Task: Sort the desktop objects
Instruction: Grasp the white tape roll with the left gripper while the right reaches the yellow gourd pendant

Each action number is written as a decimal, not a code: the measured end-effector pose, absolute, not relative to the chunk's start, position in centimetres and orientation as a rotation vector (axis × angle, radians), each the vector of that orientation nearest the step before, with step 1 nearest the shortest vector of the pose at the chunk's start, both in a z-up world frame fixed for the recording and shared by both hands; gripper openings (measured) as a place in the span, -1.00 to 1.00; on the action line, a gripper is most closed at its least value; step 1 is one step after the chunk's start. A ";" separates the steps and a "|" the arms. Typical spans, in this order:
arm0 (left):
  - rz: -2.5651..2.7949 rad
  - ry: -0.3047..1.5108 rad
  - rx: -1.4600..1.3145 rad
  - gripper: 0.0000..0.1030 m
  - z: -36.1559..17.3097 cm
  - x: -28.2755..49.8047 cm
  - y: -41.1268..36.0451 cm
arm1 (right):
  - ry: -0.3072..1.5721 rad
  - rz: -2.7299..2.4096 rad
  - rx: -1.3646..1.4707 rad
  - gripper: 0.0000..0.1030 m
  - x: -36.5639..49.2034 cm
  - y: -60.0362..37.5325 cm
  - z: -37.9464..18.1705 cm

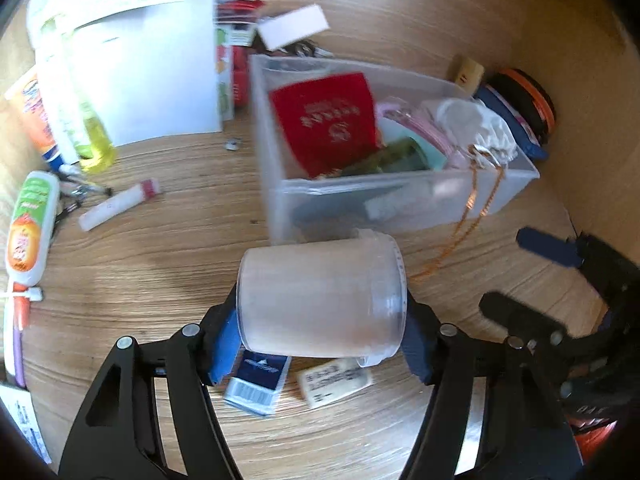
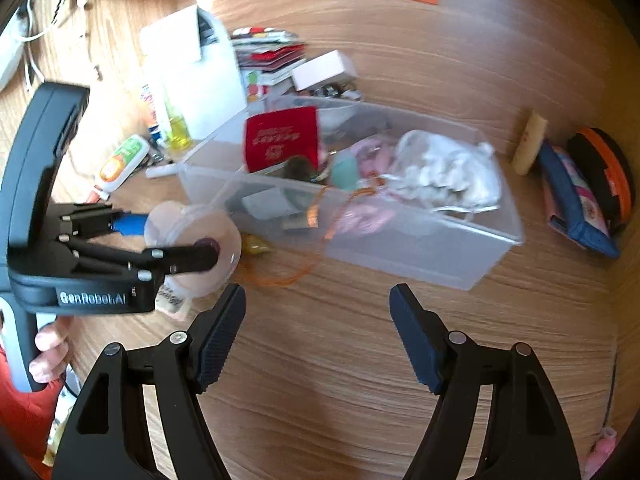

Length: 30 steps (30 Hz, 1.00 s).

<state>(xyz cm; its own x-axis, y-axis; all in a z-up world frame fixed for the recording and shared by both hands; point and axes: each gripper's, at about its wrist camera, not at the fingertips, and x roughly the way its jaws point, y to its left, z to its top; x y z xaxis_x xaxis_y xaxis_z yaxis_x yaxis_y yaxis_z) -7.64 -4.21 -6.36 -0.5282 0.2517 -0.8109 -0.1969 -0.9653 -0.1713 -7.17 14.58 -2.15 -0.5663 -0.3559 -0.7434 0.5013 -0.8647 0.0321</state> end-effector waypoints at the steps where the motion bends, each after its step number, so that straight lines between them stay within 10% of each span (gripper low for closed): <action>1: 2.552 -0.112 -1.356 0.30 -6.1 -7.6 -4.9 | 0.252 -2.401 1.074 0.39 -7.1 14.2 -2.2; 11: 2.652 -0.197 -1.248 0.28 -3.5 -6.8 -9.0 | 0.288 -2.327 1.090 0.37 -8.5 9.3 -3.2; 30: 2.612 -0.245 -1.220 0.28 -3.9 -6.9 -10.4 | 0.250 -2.295 1.256 -0.45 -11.5 5.9 -5.7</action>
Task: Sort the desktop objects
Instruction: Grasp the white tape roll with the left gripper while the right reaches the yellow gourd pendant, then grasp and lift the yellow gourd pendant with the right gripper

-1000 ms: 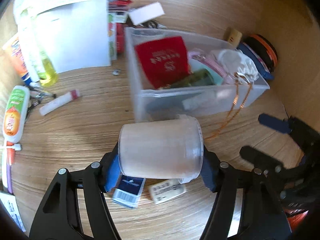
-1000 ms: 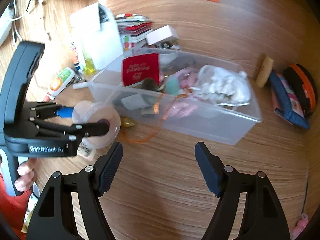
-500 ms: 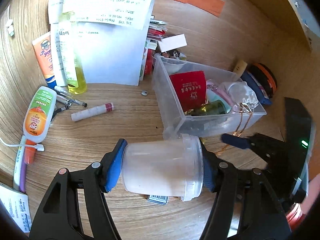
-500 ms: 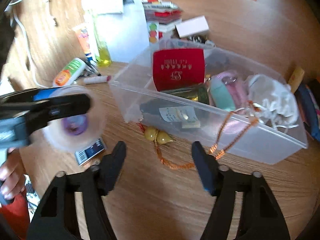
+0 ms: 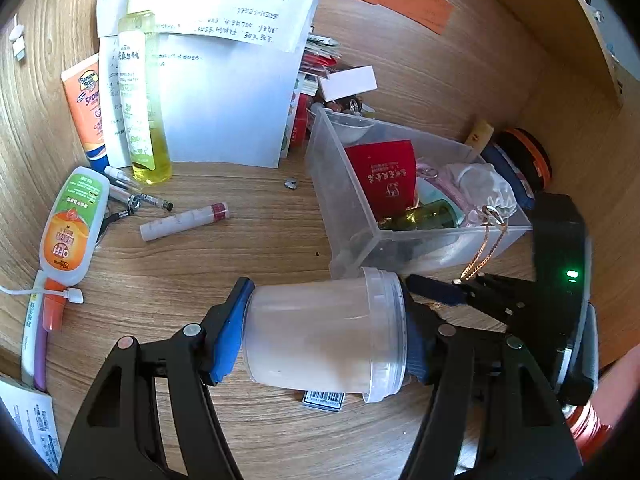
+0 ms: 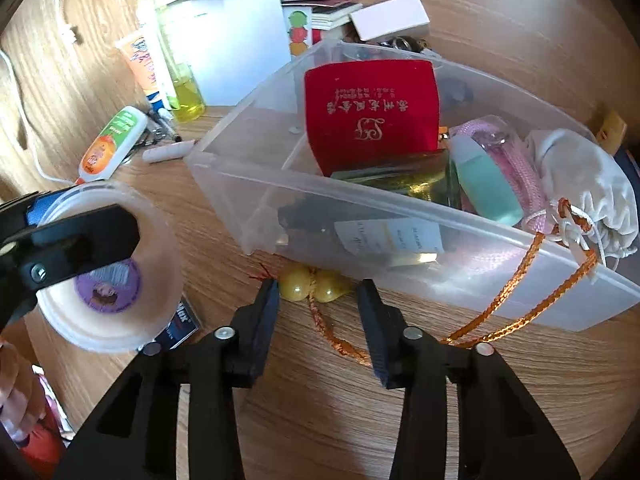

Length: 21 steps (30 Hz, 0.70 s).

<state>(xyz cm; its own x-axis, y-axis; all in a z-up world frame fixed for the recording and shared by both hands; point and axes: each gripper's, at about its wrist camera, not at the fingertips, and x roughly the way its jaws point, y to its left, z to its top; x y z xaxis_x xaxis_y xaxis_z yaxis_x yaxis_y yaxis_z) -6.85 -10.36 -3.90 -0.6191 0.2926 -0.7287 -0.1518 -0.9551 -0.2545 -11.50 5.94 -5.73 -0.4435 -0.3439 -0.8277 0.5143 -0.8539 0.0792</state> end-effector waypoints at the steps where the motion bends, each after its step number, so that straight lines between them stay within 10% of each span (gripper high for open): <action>1: 2.613 -0.251 -1.221 0.28 -3.9 -6.8 -10.4 | 0.253 -2.298 1.243 -0.46 -11.2 6.1 -5.4; 7: 2.624 -0.253 -1.201 0.28 -3.1 -6.7 -10.0 | 0.258 -2.288 1.209 -0.87 -9.5 7.3 -4.1; 21: 2.647 -0.291 -1.174 0.28 -2.3 -5.8 -10.6 | 0.306 -2.229 1.289 -0.45 -10.6 5.3 -5.9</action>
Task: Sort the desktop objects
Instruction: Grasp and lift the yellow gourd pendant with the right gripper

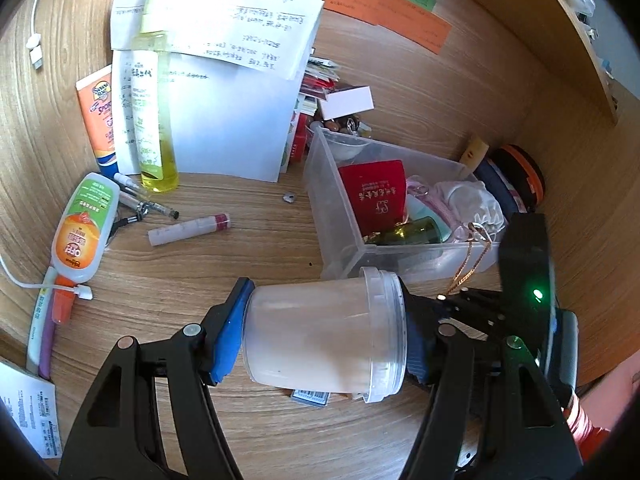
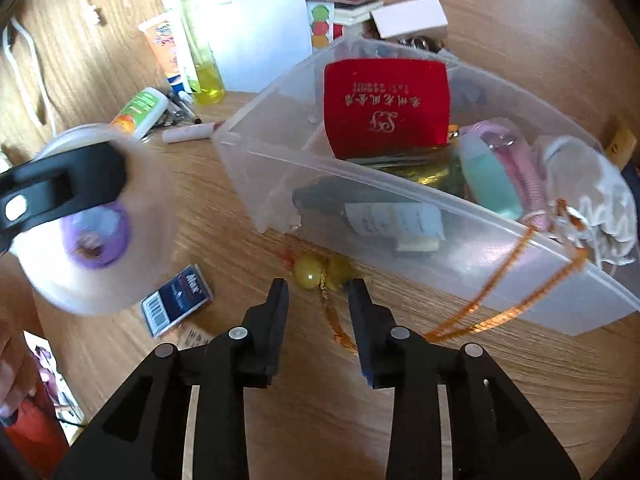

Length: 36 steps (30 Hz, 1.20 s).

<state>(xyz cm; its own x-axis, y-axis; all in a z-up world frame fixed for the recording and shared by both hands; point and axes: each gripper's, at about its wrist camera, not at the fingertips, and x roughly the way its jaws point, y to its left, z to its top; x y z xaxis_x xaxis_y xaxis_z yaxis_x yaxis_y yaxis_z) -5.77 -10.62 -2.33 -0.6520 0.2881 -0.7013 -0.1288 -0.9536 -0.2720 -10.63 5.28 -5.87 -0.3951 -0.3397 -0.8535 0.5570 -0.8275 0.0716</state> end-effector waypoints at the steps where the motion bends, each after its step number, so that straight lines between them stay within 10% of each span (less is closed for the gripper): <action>1: 2.647 -0.291 -1.174 0.28 -2.3 -5.7 -10.7 | 0.310 -2.237 1.285 -0.44 -10.8 5.1 -5.9; 11: 2.659 -0.320 -1.181 0.28 -3.2 -5.7 -12.1 | 0.316 -2.242 1.287 0.10 -10.5 2.9 -6.2; 18: 2.647 -0.366 -1.214 0.28 -3.9 -5.5 -13.1 | 0.306 -2.238 1.259 -0.41 -10.3 2.9 -6.2; 36: 2.629 -0.272 -1.136 0.28 -0.5 -6.8 -7.9 | 0.180 -2.366 1.014 -0.43 -7.6 11.2 0.3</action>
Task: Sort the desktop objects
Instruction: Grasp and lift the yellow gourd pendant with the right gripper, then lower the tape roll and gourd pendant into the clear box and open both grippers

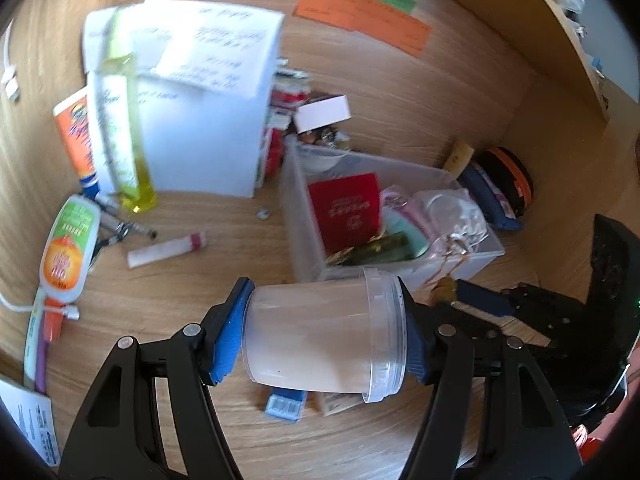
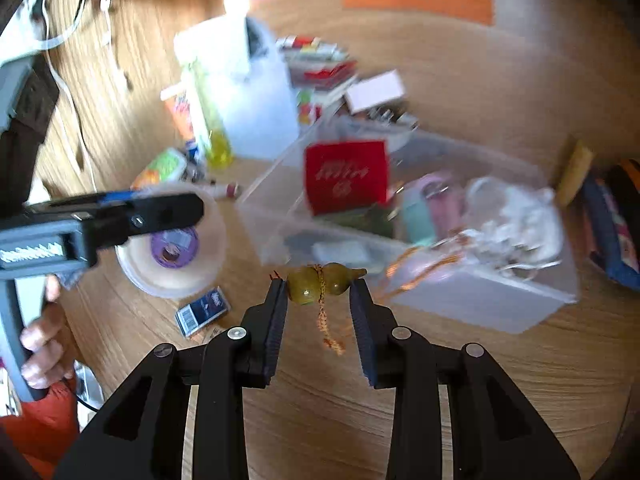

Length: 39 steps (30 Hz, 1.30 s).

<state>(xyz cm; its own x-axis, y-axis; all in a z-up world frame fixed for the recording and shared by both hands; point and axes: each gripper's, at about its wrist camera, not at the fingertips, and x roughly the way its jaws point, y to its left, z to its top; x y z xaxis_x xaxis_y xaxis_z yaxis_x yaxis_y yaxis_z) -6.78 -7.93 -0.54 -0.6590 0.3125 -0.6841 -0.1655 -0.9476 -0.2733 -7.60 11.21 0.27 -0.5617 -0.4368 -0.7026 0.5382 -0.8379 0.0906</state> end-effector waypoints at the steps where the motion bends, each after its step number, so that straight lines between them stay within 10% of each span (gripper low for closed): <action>1: 2.627 -0.267 -1.127 0.28 -0.2 -7.0 -7.6 | 0.165 -2.387 0.996 -0.43 -7.7 11.8 0.8; 39: 2.551 -0.254 -1.246 0.29 -2.2 -17.6 -2.7 | 0.247 -2.494 1.015 -0.40 -16.7 14.7 -0.7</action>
